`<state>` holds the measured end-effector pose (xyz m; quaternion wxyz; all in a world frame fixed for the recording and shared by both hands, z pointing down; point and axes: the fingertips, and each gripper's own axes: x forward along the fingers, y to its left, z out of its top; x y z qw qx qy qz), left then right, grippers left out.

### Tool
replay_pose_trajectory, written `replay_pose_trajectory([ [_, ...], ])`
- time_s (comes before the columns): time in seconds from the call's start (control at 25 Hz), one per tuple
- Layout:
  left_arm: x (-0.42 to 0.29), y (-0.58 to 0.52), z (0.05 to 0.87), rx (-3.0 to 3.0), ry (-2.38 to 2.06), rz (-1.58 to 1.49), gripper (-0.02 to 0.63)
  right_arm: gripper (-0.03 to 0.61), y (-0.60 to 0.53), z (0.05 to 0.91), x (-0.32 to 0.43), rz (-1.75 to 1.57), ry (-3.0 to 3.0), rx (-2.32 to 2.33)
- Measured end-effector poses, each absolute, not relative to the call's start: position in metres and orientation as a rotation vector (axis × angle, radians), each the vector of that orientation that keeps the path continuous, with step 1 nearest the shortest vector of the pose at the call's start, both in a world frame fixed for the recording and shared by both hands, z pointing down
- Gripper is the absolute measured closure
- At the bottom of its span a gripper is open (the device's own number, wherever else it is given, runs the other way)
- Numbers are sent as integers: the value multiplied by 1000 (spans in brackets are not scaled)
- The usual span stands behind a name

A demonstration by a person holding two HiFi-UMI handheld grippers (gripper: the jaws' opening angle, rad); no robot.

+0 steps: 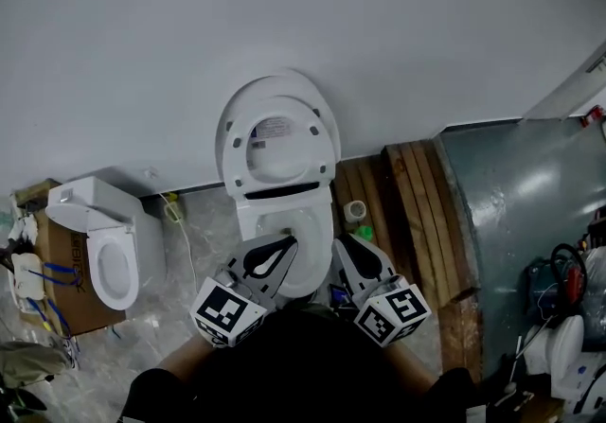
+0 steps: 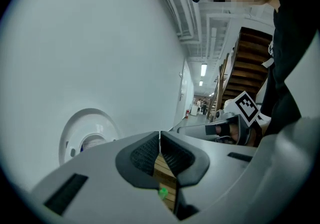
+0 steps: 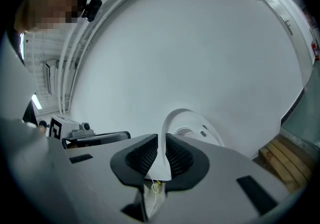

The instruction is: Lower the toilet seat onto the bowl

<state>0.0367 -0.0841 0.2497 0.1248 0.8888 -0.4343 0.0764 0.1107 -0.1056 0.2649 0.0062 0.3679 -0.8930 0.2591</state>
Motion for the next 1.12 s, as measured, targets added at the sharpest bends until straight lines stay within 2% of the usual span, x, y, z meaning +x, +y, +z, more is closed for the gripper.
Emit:
replay_pose_trajectory([
  [0.36, -43, -147, 244, 2502, -1599, 300, 592, 509, -120, 275, 104, 886, -2788, 1123],
  [0.96, -130, -301, 306, 2459, -1720, 569, 589, 509, -155, 274, 112, 890, -2613, 1488],
  [1.0, -134, -310, 312, 2455, -1719, 578, 584, 509, -156, 275, 113, 888, -2599, 1508],
  [1.12, -144, -337, 332, 2436, -1714, 600, 507, 509, -160, 280, 112, 870, -2561, 1553],
])
